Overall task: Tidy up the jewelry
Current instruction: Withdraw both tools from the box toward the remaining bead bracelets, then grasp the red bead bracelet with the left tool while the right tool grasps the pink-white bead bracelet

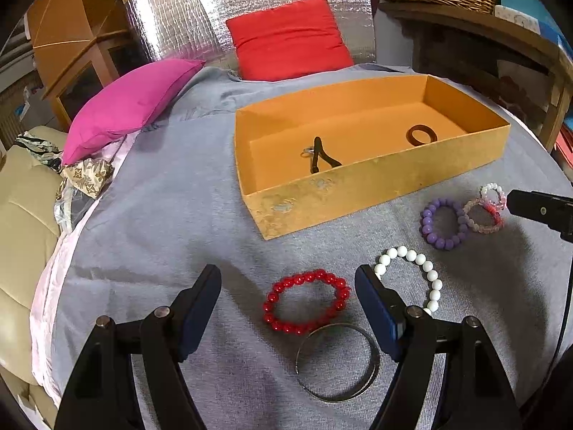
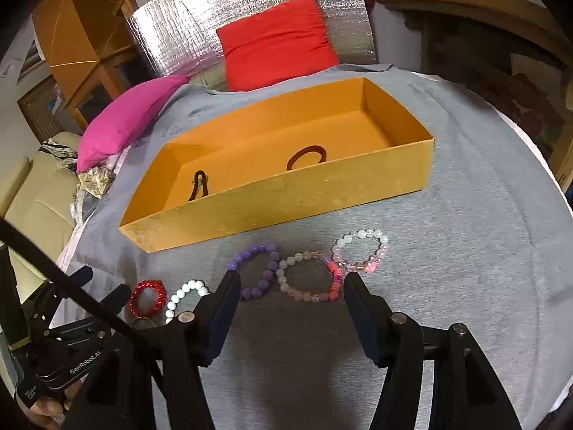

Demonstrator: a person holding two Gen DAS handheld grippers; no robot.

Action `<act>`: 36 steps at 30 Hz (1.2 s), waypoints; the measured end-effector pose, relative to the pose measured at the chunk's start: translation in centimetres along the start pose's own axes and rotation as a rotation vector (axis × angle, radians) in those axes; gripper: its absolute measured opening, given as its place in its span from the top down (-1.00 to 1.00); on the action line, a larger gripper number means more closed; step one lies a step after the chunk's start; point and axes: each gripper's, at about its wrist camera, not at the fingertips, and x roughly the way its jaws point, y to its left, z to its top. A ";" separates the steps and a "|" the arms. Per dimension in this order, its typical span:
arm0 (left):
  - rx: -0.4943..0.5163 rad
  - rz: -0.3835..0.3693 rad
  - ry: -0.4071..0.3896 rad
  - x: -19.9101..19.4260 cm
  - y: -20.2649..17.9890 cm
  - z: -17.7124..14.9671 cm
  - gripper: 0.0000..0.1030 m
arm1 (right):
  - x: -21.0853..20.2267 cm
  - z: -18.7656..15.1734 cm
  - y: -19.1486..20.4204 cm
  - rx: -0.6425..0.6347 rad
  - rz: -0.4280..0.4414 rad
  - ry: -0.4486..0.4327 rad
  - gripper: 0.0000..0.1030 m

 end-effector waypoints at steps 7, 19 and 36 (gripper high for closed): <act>0.031 -0.041 0.058 1.2 -0.8 -0.5 -0.51 | -0.3 0.3 -1.8 0.032 -0.016 -0.002 -0.23; 0.011 -0.096 0.118 2.2 -0.1 -1.1 -0.51 | 0.0 1.1 -7.5 0.159 -0.054 0.027 -0.23; -0.126 -0.067 0.166 4.0 7.5 -1.9 -0.51 | 6.5 2.1 -3.8 -0.042 -0.272 0.083 0.84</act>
